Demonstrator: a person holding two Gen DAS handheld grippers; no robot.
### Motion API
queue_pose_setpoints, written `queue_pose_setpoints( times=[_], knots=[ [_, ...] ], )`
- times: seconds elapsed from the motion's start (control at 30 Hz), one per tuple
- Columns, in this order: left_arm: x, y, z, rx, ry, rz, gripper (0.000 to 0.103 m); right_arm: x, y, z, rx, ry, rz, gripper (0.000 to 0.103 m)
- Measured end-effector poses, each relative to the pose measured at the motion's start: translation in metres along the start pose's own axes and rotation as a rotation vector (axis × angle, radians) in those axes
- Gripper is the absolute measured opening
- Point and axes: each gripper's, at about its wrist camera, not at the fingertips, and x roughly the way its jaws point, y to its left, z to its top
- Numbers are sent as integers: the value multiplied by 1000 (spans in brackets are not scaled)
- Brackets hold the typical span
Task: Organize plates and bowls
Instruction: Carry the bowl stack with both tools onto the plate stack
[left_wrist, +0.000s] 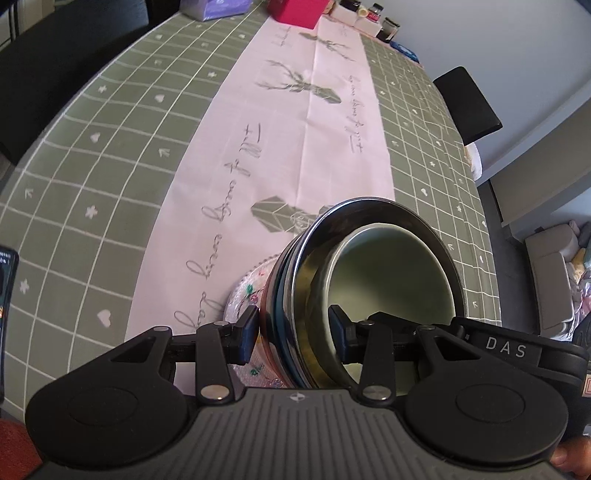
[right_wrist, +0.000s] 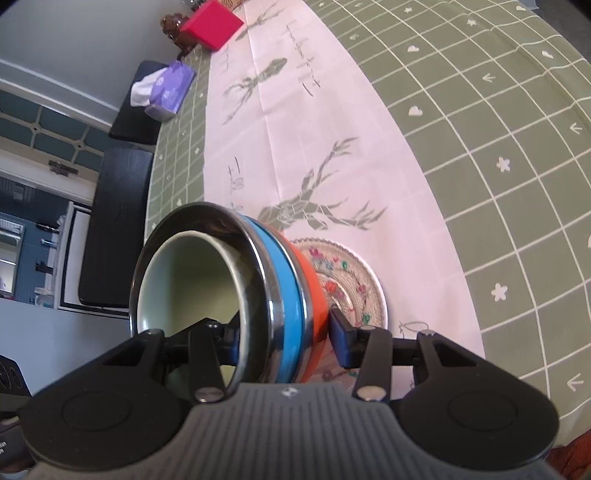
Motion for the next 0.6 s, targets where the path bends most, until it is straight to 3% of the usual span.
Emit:
queue_pose_setpoints(
  times=[0.6],
  knots=[
    [17,15,-6,-34,24,-7,45,18,-6,-6,16,28,-33,44]
  ],
)
